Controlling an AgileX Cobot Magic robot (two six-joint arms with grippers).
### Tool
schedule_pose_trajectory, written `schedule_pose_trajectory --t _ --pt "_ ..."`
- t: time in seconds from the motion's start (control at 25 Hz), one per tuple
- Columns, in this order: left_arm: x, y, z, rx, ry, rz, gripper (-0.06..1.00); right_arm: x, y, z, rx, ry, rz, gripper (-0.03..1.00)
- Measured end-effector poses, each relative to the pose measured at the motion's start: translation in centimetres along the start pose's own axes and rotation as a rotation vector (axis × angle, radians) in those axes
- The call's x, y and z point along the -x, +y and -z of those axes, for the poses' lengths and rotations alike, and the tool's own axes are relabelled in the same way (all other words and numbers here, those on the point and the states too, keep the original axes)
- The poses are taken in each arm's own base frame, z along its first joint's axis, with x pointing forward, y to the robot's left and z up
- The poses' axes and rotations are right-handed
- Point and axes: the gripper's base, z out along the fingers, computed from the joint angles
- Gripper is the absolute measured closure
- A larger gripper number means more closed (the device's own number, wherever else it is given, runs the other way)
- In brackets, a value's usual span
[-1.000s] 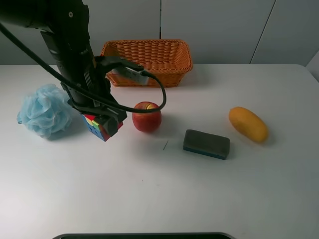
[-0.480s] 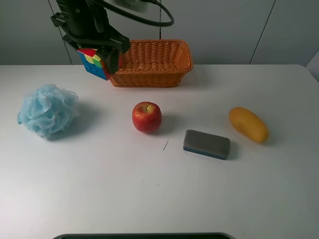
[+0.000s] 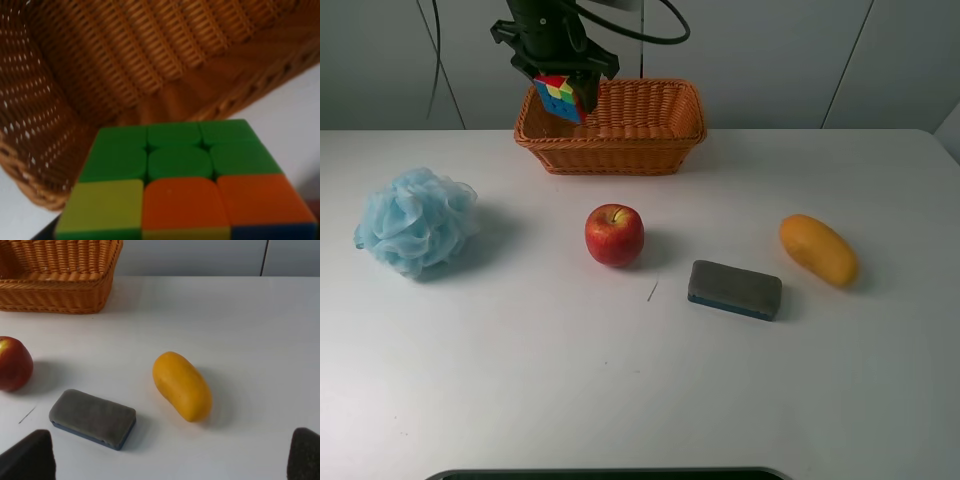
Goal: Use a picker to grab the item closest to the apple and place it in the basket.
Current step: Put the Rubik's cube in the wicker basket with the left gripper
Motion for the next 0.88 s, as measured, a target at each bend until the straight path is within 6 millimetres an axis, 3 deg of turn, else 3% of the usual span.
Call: schedule_pose_trajectory --t 0.24,0.64,0.88 --pt "2.5 -0.2 -3.7 0.0 -0.156 -0.009 0.38 0.0 0.0 0.0 0.0 0.0 0.0 0.27" --pt "3.3 -0.6 -9.0 -0.009 -0.301 0.005 0.38 0.0 0.0 0.0 0.0 0.0 0.0 0.27" --pt "3.2 -0.6 -9.8 -0.011 -0.308 0.009 0.38 0.0 0.0 0.0 0.0 0.0 0.0 0.27"
